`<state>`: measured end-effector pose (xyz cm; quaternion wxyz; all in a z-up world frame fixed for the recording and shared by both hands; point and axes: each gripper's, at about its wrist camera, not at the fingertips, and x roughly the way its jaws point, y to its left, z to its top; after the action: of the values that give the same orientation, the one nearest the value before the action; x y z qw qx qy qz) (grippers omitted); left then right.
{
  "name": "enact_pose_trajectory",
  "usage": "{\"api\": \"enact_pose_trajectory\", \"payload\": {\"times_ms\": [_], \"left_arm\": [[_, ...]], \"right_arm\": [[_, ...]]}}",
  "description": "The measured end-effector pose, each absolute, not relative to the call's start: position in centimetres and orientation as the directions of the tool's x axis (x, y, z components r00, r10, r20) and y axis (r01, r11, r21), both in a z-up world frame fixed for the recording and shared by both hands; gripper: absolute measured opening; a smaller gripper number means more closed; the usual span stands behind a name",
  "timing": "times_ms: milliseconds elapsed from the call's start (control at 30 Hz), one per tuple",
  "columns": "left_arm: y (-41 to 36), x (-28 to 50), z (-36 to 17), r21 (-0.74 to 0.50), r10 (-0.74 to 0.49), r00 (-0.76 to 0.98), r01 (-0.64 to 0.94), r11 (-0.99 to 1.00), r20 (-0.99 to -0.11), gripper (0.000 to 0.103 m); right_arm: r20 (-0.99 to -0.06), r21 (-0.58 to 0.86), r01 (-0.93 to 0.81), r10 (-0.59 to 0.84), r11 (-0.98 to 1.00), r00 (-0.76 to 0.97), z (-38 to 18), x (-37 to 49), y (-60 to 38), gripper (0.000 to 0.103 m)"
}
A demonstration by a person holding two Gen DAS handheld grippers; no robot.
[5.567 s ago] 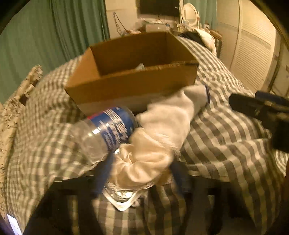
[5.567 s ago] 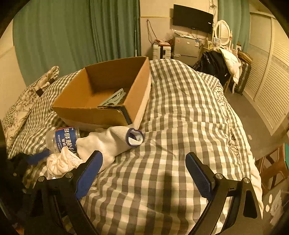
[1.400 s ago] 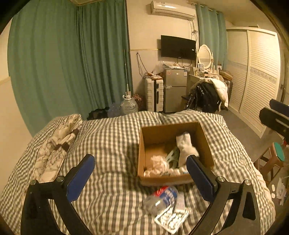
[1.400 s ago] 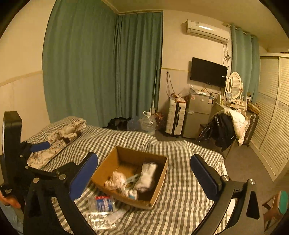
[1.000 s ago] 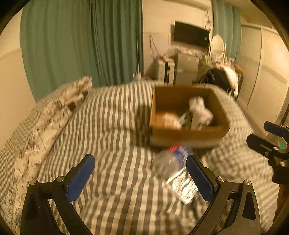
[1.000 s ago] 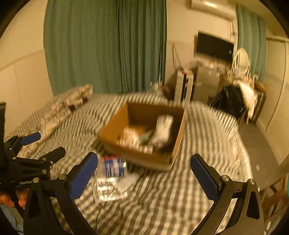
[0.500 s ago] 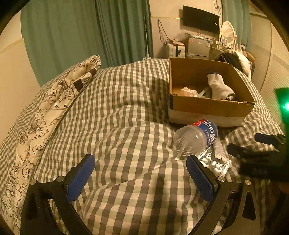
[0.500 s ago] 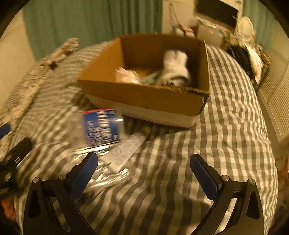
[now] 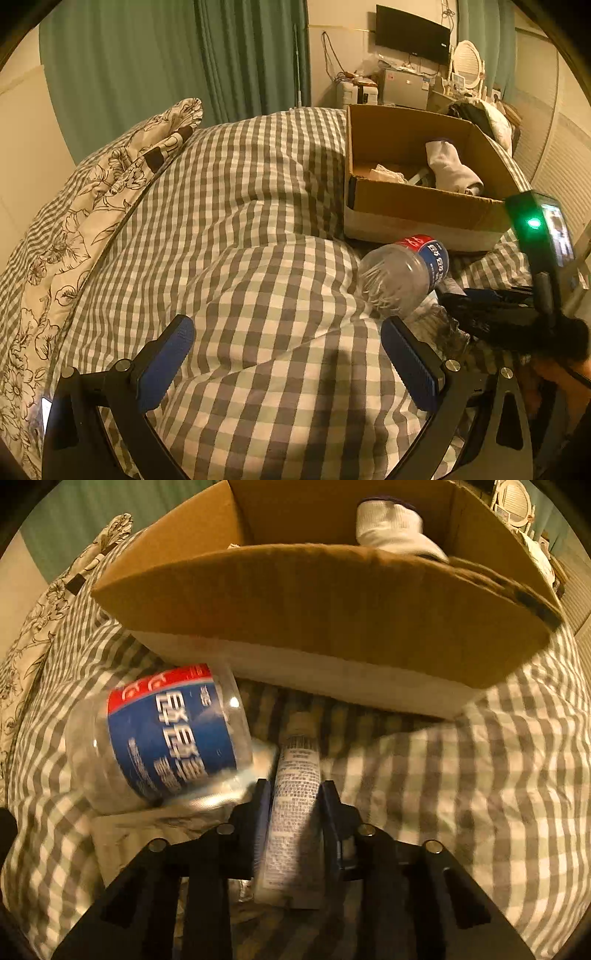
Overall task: Organize objects
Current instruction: 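Grasp the white tube with the right gripper, then grasp the clear water bottle with the left gripper while the right holds the tube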
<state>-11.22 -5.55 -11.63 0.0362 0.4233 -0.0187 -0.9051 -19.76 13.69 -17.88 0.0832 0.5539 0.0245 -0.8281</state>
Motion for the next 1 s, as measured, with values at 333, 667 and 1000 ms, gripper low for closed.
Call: {"api": "enact_pose_trajectory", "payload": {"times_ms": [333, 667, 1000], "left_arm": [[-2.1, -13.5, -11.3, 0.058, 0.002, -0.631, -0.074, -0.996, -0.776, 0.103], [3.5, -18.8, -13.8, 0.110, 0.078, -0.564, -0.292, -0.950, -0.822, 0.103], [5.3, -21.1, -16.5, 0.171, 0.049, -0.507, -0.378, -0.910, -0.861, 0.100]], "right_arm": [[-0.844, 0.051, 0.198, -0.149, -0.979, -0.515, -12.2, -13.9, 17.3, 0.027], [-0.798, 0.116, 0.203, -0.213, -0.972, -0.563, -9.4, -13.8, 20.3, 0.027], [-0.797, 0.180, 0.201, -0.263, -0.963, -0.544, -10.6, -14.5, 21.5, 0.027]]}}
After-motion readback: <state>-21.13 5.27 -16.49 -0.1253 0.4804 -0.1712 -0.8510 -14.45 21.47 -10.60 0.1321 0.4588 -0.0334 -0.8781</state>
